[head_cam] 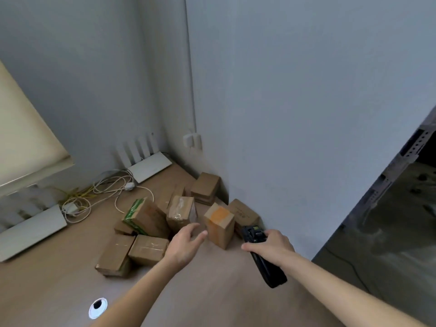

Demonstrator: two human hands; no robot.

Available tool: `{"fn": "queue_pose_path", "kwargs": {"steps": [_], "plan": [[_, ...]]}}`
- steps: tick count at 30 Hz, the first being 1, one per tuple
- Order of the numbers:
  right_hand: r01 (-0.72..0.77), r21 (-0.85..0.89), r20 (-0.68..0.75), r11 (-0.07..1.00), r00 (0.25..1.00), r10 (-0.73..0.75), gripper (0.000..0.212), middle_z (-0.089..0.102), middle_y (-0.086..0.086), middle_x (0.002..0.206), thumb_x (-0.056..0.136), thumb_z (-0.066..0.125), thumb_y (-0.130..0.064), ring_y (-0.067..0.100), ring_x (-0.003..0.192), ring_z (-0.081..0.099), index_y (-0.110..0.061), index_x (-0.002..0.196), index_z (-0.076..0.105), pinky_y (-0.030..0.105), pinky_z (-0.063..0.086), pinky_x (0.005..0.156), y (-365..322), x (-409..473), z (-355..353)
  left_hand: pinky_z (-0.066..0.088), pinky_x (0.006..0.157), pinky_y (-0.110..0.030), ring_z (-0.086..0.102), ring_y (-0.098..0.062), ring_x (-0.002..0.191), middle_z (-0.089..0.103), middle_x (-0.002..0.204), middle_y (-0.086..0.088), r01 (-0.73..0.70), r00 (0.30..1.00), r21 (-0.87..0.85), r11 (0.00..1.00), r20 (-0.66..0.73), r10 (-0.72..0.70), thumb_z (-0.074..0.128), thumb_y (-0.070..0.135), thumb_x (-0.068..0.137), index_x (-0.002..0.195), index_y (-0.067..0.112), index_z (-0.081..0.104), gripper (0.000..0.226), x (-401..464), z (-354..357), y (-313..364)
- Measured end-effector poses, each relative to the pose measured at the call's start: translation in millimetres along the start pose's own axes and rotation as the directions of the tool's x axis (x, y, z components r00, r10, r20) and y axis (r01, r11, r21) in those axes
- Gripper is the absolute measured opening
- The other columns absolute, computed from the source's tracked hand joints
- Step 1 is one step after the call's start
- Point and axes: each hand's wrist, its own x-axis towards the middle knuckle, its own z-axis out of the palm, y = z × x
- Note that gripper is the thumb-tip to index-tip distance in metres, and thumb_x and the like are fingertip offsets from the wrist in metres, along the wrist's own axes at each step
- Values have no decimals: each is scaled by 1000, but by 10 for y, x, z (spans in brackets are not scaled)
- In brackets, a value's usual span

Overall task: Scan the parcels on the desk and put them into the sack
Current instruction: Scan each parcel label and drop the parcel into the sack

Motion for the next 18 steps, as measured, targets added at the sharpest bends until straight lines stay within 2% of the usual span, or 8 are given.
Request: {"fn": "queue_pose_path", "kwargs": {"steps": [5, 8, 11, 13, 16, 18], "plan": [[-41, 53, 80, 998, 996, 36, 74, 68, -2, 112, 62, 85, -64, 20, 100, 66, -25, 119, 60, 34, 57, 88, -57, 849, 98, 34, 118, -39, 38, -19, 144, 40, 157, 0, 48, 997, -6, 999, 53, -48, 52, 51, 98, 154, 22, 34, 65, 739, 262, 47], [-79, 146, 166, 986, 985, 54, 87, 69, -2, 110, 57, 87, -65, 17, 96, 67, -22, 128, 60, 33, 58, 85, -87, 1212, 225, 31, 118, -39, 35, -21, 146, 36, 159, -3, 89, 996, -35, 995, 34, -87, 53, 47, 99, 156, 19, 31, 68, 1056, 398, 59], [-112, 228, 219, 967, 974, 61, 101, 70, -2, 112, 48, 87, -69, 19, 98, 68, -23, 133, 58, 37, 59, 88, -110, 1479, 350, 35, 116, -40, 38, -24, 144, 36, 159, -6, 157, 987, -140, 978, 61, -150, 55, 46, 98, 158, 19, 26, 72, 1262, 502, 48], [-138, 294, 252, 946, 966, 62, 97, 68, -1, 114, 55, 89, -63, 19, 101, 66, -21, 136, 55, 36, 57, 84, -151, 1575, 400, 36, 114, -39, 41, -25, 142, 38, 158, -7, 194, 979, -189, 963, 92, -180, 56, 45, 99, 158, 19, 26, 71, 1335, 552, 24], [-150, 346, 291, 926, 956, 46, 83, 64, -1, 114, 72, 88, -54, 15, 98, 61, -18, 138, 52, 30, 48, 70, -209, 1611, 407, 40, 109, -37, 43, -25, 139, 42, 154, -8, 253, 966, -236, 938, 118, -231, 54, 40, 100, 157, 19, 29, 66, 1353, 587, 18], [-146, 355, 303, 923, 952, 34, 82, 62, 0, 115, 76, 86, -52, 15, 98, 59, -18, 141, 49, 28, 46, 68, -231, 1592, 400, 45, 106, -44, 42, -28, 139, 41, 152, -8, 349, 936, -316, 882, 163, -312, 50, 39, 103, 155, 20, 32, 58, 1306, 588, 23]]}}
